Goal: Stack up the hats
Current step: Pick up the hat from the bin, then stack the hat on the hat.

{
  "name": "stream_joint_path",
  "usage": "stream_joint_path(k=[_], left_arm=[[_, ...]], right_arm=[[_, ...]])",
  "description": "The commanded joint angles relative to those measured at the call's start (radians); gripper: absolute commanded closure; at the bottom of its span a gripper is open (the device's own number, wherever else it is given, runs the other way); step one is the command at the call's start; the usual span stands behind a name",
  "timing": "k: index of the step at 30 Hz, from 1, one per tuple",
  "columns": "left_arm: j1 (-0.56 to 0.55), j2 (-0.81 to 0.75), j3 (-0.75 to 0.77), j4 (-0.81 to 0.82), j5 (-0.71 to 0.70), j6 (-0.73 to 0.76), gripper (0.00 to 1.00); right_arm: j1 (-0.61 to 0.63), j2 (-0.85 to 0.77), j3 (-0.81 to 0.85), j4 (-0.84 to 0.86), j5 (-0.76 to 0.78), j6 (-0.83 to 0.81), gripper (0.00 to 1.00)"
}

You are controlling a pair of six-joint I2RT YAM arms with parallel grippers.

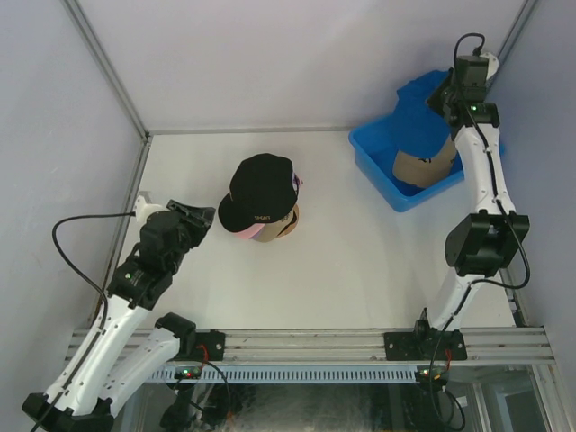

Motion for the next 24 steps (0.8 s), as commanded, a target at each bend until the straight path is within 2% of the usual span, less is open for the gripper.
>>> stream_joint_path(k=[1, 12, 18, 24], left_arm=[[-0.006, -0.024, 0.046, 0.132, 0.093, 0.064, 0.56], [-0.041, -0.035, -0.033, 0.428, 0.318, 0.039, 0.54], [-0.18, -0.015, -0.044, 0.59, 0.345, 0.051, 0.52], [-0.268, -0.02, -0.044, 0.624, 0.301, 0.066, 0.5]], right_arm=[[0.105, -0.156, -0.024, 0.052, -0.009, 0.029, 1.0], [0.451, -0.417, -0.23, 0.098, 0.049, 0.245, 1.0], [0.657, -0.434, -0.178, 0.086, 0.128, 0.328, 1.0], [0.831, -0.407, -0.125, 0.066, 0.203, 0.366, 1.0]])
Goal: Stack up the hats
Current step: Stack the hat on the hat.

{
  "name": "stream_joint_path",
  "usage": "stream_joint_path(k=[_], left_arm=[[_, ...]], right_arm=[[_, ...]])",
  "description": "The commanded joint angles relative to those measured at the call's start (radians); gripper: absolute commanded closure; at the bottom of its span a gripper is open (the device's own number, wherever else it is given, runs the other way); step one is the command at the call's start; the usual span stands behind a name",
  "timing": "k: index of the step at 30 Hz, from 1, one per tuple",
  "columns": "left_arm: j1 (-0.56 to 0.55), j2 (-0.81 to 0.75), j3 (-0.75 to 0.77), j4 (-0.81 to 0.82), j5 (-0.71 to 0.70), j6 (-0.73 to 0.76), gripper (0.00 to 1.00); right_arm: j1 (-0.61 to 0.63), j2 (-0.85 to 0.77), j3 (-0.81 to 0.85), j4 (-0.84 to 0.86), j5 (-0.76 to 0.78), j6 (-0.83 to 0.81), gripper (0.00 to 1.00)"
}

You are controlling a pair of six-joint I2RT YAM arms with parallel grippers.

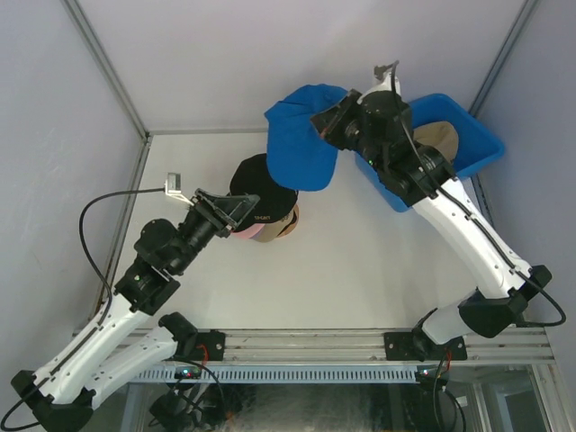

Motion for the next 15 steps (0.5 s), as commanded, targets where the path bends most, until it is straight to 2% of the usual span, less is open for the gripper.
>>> stream_joint_path(k=[1, 8, 15], left_arm=[[-0.048, -0.013, -0.017, 0.107, -0.012, 0.035, 0.5], [-0.097, -0.017, -0.02, 0.107, -0.048, 0.051, 0.47], [-0.099, -0.003, 0.025, 0.096, -0.049, 0.095, 0.46]], right_arm=[[0.106, 0.007, 0.073, 0.027, 0.088, 0.057, 1.0], [0.208, 0.047, 0.156, -0.013, 0.134, 0.06, 1.0], [0.247, 0.055, 0.171, -0.027, 0.084, 0.067, 1.0]])
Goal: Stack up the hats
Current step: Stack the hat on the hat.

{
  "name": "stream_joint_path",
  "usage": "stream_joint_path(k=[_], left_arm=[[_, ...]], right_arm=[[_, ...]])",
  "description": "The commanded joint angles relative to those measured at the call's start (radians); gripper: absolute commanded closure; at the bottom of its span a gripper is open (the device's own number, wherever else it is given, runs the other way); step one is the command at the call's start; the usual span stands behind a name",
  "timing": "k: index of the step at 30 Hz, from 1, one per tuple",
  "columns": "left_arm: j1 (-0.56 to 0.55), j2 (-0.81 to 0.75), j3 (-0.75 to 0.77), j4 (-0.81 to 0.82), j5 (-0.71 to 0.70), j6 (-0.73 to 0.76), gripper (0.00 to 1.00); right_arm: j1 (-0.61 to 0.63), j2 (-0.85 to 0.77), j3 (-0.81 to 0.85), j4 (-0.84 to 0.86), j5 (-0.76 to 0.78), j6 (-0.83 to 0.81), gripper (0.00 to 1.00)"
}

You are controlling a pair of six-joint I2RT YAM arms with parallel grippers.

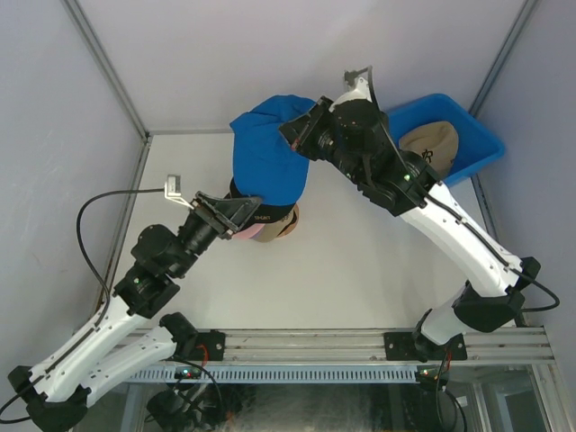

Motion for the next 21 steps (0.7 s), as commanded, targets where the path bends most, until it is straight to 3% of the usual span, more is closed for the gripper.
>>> stream_joint_path(k=[1, 7, 9, 13, 21], left_arm=[[-0.006, 0.015, 0.034, 0.029, -0.018, 0.062, 0.46], [-0.006, 0.02, 0.057, 0.042, -0.031, 0.084, 0.52], [-0.006, 0.019, 0.054, 0.061, -0.029, 0.083, 0.58], [-0.006, 0.003, 0.047, 0.07, -0.038, 0.089, 0.8], [-0.006, -0.124, 0.051, -0.023, -0.162, 0.172, 0.98]], right_arm=[[0.034, -0.003, 0.041, 0.01, -0.012, 0.017, 1.0], [0.084, -0.006, 0.036, -0.007, -0.023, 0.002, 1.0], [0.089, -0.012, 0.021, -0.005, -0.033, 0.001, 1.0], [0.087, -0.041, -0.012, -0.001, -0.042, -0.012, 1.0], [0.021, -0.119, -0.116, 0.03, -0.137, -0.012, 1.0]])
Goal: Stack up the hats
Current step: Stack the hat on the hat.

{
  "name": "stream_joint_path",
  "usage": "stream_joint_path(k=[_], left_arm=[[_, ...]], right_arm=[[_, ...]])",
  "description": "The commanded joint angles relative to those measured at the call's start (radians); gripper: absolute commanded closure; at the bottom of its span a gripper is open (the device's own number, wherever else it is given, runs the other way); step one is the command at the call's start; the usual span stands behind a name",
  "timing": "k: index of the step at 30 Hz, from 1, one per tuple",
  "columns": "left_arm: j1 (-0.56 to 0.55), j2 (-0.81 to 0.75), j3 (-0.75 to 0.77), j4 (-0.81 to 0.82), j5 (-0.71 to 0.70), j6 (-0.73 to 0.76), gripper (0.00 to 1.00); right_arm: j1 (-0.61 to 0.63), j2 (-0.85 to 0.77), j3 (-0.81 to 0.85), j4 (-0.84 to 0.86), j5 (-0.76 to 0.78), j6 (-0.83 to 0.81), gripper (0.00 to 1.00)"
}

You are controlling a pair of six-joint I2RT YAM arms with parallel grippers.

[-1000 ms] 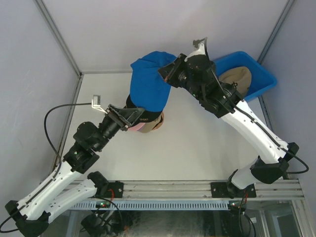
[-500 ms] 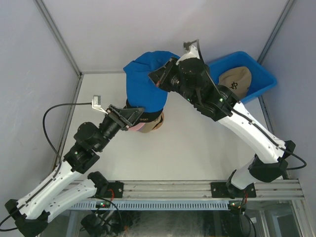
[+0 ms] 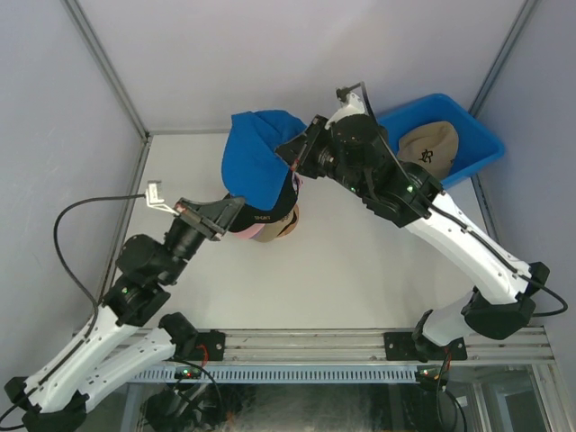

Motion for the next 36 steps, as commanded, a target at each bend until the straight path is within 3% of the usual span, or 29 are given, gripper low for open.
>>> stream_joint_path(k=[1, 20, 30, 36], left_arm=[[-0.005, -0.079, 0.048, -0.029, -0.117, 0.078, 1.0], [0.004, -0.067, 0.015, -0.073, -0.431, 0.041, 1.0], [0.184, 0.036, 0.005, -0.059, -0.28, -0.061, 1.0], [0.298, 0.133, 0.058, -0.038, -0.154, -0.071, 1.0]], right_arm=[[-0.032, -0.071, -0.033, 0.049, -0.078, -0.01, 1.0], [-0.15, -0.04, -0.095, 0.072, -0.243, -0.053, 1.0], [-0.198, 0.033, -0.082, 0.099, -0.293, -0.084, 1.0], [-0.205, 0.091, 0.011, 0.089, -0.25, -0.132, 1.0]])
